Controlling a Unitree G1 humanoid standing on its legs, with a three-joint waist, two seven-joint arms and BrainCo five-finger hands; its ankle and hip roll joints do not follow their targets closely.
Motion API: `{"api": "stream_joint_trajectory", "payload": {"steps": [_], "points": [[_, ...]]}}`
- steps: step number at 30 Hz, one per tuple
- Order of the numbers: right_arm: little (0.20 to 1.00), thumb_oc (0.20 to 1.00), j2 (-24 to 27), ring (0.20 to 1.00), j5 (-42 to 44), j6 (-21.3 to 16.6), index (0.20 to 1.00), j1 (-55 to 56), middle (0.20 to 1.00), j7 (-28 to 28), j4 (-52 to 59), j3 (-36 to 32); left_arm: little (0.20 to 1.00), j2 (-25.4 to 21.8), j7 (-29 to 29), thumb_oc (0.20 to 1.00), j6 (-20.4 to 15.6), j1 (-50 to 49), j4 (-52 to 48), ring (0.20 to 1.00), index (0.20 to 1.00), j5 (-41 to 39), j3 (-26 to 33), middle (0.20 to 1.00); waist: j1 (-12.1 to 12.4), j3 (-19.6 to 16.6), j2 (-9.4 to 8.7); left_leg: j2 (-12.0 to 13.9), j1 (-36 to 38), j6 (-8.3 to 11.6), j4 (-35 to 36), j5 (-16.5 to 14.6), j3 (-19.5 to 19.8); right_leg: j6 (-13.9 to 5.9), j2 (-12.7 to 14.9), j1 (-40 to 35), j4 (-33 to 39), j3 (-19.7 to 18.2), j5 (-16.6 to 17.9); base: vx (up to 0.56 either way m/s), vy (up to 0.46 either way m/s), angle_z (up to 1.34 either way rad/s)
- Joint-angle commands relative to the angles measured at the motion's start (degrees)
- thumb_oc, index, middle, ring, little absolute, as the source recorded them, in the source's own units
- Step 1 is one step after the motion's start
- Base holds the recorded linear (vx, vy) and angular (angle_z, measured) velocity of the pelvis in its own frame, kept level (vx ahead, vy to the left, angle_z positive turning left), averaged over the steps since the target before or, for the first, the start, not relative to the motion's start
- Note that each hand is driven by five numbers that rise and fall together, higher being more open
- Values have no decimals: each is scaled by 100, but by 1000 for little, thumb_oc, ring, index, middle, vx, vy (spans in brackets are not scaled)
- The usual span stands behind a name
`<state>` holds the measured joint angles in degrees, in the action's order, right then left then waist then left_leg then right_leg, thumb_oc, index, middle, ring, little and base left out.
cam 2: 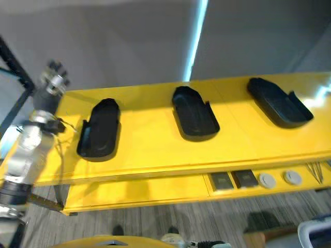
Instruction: Move parts from the plastic box to the shelf.
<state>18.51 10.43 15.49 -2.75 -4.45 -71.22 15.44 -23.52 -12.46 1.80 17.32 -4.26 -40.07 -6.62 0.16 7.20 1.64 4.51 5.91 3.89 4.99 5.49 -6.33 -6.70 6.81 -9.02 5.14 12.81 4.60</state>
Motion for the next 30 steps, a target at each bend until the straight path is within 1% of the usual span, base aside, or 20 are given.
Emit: {"api": "stream_joint_trajectory", "payload": {"steps": [1, 2, 5, 6, 7, 11, 12, 13, 14, 15, 16, 17, 19, 20, 21, 23, 25, 27, 29, 30], "points": [[1000, 1000, -113, 1000, 505, -25, 1000, -408, 1000, 154, -310, 104, 1000, -325, -285, 1000, 53, 841, -5, 1000, 1000, -18, -132, 1000, 4, 147, -2, -372, 141, -230, 1, -840, 61, 256, -282, -73, -14, -154, -669, -75, -78, 52], [1000, 1000, -154, 1000, 587, -15, 1000, -457, 1000, 182, -308, 133, 1000, -205, -360, 1000, 71, 815, -65, 1000, 1000, -72, -204, 1000, 43, 116, -30, -389, 148, -242, 1, -845, 117, 252, -285, -92, -14, -142, -672, -42, -47, 31], [1000, 1000, -232, 1000, 643, 67, 1000, -550, 1000, 161, -392, 207, 1000, -71, -248, 1000, 15, 814, -68, 1000, 1000, -92, -396, 1000, 109, 40, -102, -418, 175, -279, 1, -867, 201, 241, -296, -123, -17, -137, -664, -26, -51, 14], [1000, 1000, -242, 1000, 662, 89, 1000, -557, 1000, 147, -418, 240, 1000, -62, -176, 1000, -127, 791, -80, 1000, 1000, -66, -457, 1000, 113, 19, -130, -417, 187, -287, 1, -878, 196, 236, -303, -132, -14, -153, -659, 14, -46, 20], [1000, 1000, -253, 1000, 677, 134, 1000, -571, 1000, 140, -435, 261, 1000, -55, -44, 1000, -298, 738, -160, 1000, 1000, 133, -457, 1000, 118, -11, -149, -410, 188, -286, 1, -879, 181, 236, -316, -127, -14, -186, -655, 21, -29, 26], [1000, 1000, -280, 1000, 730, 138, 1000, -533, 1000, 129, -477, 278, 1000, -69, -82, 1000, -716, 464, -460, 1000, 1000, 461, -356, 1000, 130, -16, -165, -391, 200, -295, 1, -898, 153, 249, -331, -124, -23, -247, -669, 23, -2, 2], [1000, 1000, -284, 1000, 675, 168, 1000, -499, 1000, 90, -500, 252, 347, -92, 6, 347, -895, 280, -670, 347, 347, 335, -272, 347, 148, 0, -171, -379, 209, -303, 1, -911, 143, 268, -337, -118, -40, -255, -682, 21, 2, -10], [1000, 1000, -279, 1000, 633, 205, 1000, -470, 1000, 61, -488, 246, 200, -61, 83, 200, -951, 145, -776, 200, 200, 190, -208, 200, 161, 23, -173, -376, 213, -309, 1, -917, 143, 274, -338, -118, -50, -257, -687, 10, 0, -14], [1000, 1000, -281, 1000, 519, 262, 1000, -405, 1000, 35, -460, 218, 200, -18, 365, 200, -1139, -93, -905, 200, 200, 156, -180, 200, 181, 59, -176, -378, 215, -318, 1, -940, 149, 279, -333, -115, -51, -246, -697, -8, -4, -12], [1000, 1000, -280, 1000, 461, 290, 1000, -389, 1000, 19, -452, 211, 200, 0, 422, 200, -1200, -161, -953, 200, 200, 215, -178, 200, 188, 71, -178, -376, 218, -321, 1, -949, 151, 283, -333, -115, -52, -240, -700, -19, -21, -11], [1000, 1000, -291, 1000, 272, 326, 1000, -308, 1000, -56, -458, 215, 200, 84, 380, 200, -1370, -479, -1120, 200, 200, 575, -240, 200, 227, 135, -188, -381, 227, -329, 1, -982, 165, 296, -340, -124, -47, -226, -702, 0, 0, 0], [1000, 1000, -298, 1000, 287, 300, 1000, -286, 1000, -50, -467, 231, 200, 82, 378, 200, -1435, -563, -1127, 200, 200, 603, -273, 200, 240, 148, -193, -383, 228, -330, 1, -992, 161, 296, -341, -128, -39, -212, -700, -25, -31, 3], [1000, 1000, -329, 1000, 352, 321, 1000, -225, 1000, -47, -488, 237, 200, 13, 454, 200, -1860, -1005, -1169, 200, 200, 1000, -450, 200, 321, 197, -212, -394, 213, -325, 1, -1025, 156, 293, -341, -124, -14, -114, -703, -24, -22, 7], [1000, 1000, -329, 1000, 335, 325, 1000, -207, 1000, -64, -500, 233, 200, -20, 464, 200, -1949, -1127, -1169, 200, 200, 1039, -499, 200, 340, 209, -214, -395, 203, -323, 1, -1025, 149, 293, -342, -118, -14, -94, -704, -16, -11, 6], [1000, 1000, -337, 1000, 326, 308, 1000, -166, 1000, -22, -546, 227, 200, -99, 447, 200, -2122, -1292, -1134, 200, 200, 1163, -579, 200, 371, 225, -207, -394, 187, -320, 1, -1031, 146, 284, -335, -109, -14, -55, -710, -5, 2, 6], [1000, 1000, -317, 1000, 160, 298, 1000, -147, 1000, 64, -571, 238, 200, -243, 485, 200, -2287, -1469, -1134, 200, 200, 1127, -637, 200, 396, 252, -186, -394, 160, -318, 1, -1026, 133, 269, -337, -83, -14, -39, -703, -4, 13, 10], [1000, 1000, -245, 1000, 201, 364, 1000, -206, 1000, 181, -498, 245, 200, -423, 663, 200, -2259, -1643, -1225, 200, 200, 959, -679, 200, 448, 326, -151, -395, 82, -311, 1, -993, 139, 266, -333, -24, -14, 4, -696, -48, 22, 7], [1000, 1000, -150, 1000, 356, 430, 1000, -319, 1000, 268, -428, 259, 200, -542, 853, 200, -2266, -1669, -1281, 200, 200, 744, -898, 200, 507, 426, -93, -405, -44, -308, 1, -972, 211, 260, -329, 80, -17, 54, -694, -91, 11, 2], [1000, 1000, -125, 1000, 436, 448, 1000, -339, 1000, 240, -404, 275, 200, -547, 770, 200, -2147, -1683, -1226, 200, 200, 722, -1046, 200, 508, 478, -73, -410, -78, -306, 1, -966, 223, 251, -322, 122, -14, 59, -681, -19, -13, 4], [1000, 1000, -133, 1000, 518, 447, 1000, -336, 1000, 249, -392, 289, 200, -551, 854, 200, -1936, -1728, -1125, 200, 200, 590, -1154, 200, 506, 510, -67, -409, -87, -304, 1, -963, 208, 245, -317, 139, -14, 60, -676, 33, -22, 6]]}}
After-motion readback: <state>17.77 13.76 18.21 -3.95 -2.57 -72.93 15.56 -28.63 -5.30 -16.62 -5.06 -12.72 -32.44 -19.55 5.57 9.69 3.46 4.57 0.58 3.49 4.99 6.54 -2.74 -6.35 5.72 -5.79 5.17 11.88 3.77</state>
